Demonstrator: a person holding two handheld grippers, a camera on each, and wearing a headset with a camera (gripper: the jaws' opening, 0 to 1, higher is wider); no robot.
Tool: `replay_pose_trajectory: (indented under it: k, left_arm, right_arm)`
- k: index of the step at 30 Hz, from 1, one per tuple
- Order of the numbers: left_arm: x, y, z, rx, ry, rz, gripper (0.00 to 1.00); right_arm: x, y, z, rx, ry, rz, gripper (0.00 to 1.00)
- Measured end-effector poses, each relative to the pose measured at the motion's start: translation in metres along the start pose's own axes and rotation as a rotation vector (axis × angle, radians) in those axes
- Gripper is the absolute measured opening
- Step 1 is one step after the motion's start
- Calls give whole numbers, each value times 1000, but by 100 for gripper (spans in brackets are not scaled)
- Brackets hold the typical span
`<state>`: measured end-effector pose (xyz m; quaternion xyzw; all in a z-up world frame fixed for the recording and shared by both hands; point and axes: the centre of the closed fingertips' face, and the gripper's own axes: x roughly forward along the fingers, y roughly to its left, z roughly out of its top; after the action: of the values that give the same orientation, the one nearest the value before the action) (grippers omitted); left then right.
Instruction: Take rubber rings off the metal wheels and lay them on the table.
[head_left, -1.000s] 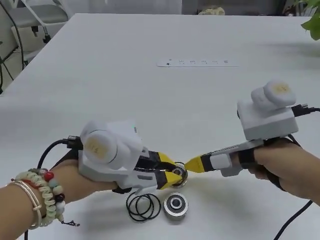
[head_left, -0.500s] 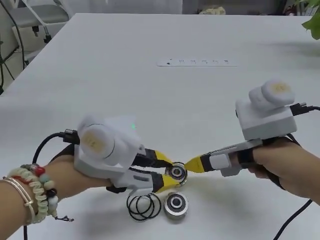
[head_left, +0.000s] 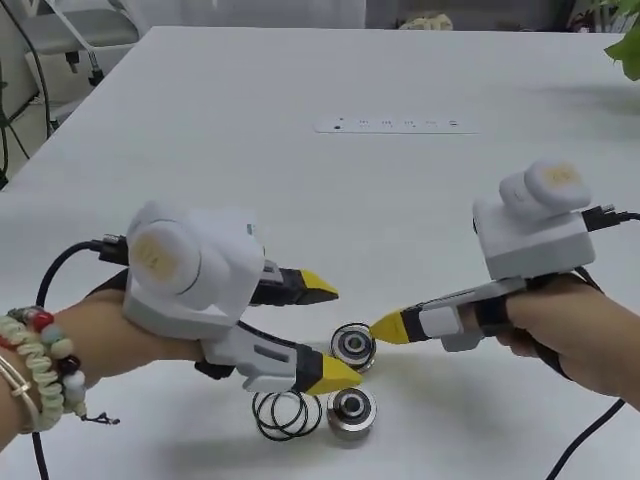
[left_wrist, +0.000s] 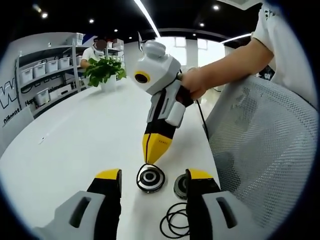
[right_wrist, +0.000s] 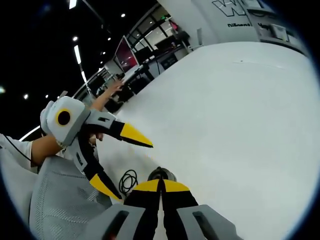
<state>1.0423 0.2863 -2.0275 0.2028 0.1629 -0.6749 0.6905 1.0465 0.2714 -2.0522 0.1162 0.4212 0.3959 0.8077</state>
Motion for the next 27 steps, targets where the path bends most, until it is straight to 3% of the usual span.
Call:
replay_pose_trajectory:
  k: [7,17,20,24,27]
  left_arm:
    - [-15,8,11,7,-17,26,54]
    - [-40,9,21,10,-36,60,65]
    - [-50,10,26,15,-47,80,69]
    - [-64,12,26,20,-30,124,70]
    - [-78,10,36,33,-66,156,72]
  right_arm:
    - [-1,1,1,-3,-2,0,0]
    - [-1,4,2,-4,-6,10,0]
    - [-1,6,4,-5,-10,16,0]
    - [-2,7,5,-7,-14,20,0]
    - [-7,10,12,2,-39,27,0]
